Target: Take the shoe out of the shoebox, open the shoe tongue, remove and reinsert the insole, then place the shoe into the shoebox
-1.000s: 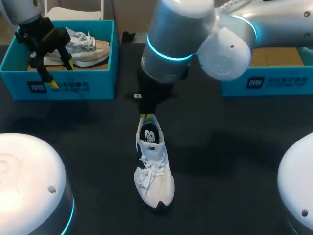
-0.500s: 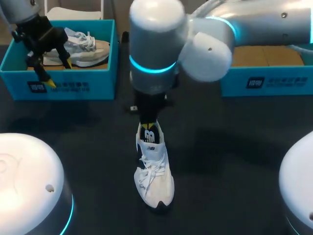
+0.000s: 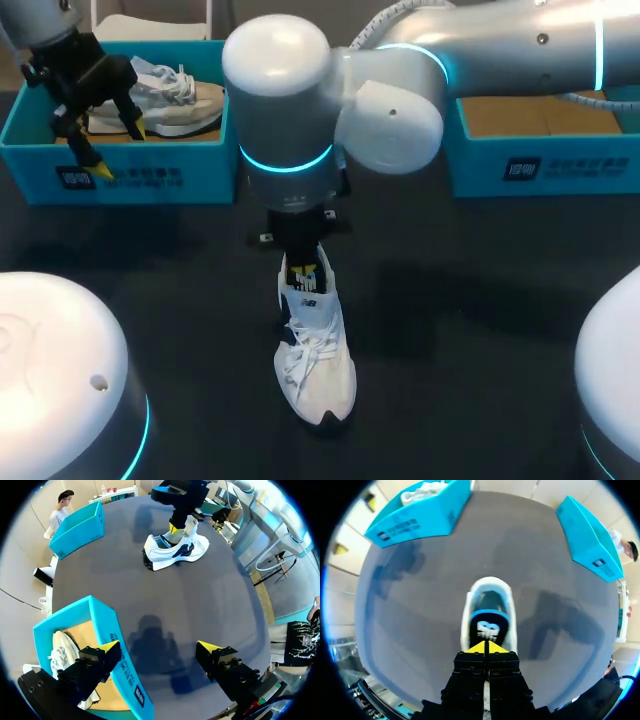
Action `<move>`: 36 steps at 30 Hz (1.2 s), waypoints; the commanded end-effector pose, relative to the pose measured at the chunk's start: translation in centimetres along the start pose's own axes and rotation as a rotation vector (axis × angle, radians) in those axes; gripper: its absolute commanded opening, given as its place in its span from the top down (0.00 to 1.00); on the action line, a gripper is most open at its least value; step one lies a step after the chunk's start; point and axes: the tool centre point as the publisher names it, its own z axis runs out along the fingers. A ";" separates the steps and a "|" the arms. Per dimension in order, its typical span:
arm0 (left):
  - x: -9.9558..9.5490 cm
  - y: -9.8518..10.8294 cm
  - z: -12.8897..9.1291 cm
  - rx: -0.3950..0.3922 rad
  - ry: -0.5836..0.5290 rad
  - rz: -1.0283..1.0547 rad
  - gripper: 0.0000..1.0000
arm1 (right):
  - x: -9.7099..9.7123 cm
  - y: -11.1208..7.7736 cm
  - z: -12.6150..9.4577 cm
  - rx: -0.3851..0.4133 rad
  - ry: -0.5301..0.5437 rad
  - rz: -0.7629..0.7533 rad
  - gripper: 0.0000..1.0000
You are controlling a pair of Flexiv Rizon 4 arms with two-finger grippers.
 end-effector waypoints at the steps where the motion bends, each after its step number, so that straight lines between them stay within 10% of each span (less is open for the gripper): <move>1: 0.1 0.0 0.0 -0.003 -0.001 0.000 0.00 | -0.1 -0.1 1.2 0.004 -0.024 0.012 1.00; 36: 0.1 0.0 0.0 -0.003 -0.001 0.000 0.00 | -0.4 0.3 6.6 -0.004 -0.141 0.109 1.00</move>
